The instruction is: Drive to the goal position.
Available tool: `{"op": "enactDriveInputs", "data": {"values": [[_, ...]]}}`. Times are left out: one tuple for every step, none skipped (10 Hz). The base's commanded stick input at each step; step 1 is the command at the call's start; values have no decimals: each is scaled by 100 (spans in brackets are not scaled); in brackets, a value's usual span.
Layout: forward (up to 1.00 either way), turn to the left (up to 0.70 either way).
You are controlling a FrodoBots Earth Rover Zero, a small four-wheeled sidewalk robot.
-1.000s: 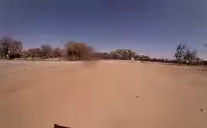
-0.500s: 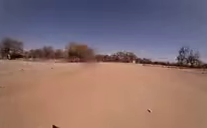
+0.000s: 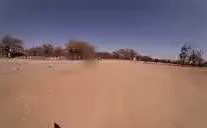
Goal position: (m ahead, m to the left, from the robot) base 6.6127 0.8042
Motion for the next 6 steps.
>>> {"op": "enactDriveInputs", "data": {"values": [[100,0],[100,0],[100,0],[100,0],[100,0],[100,0]]}}
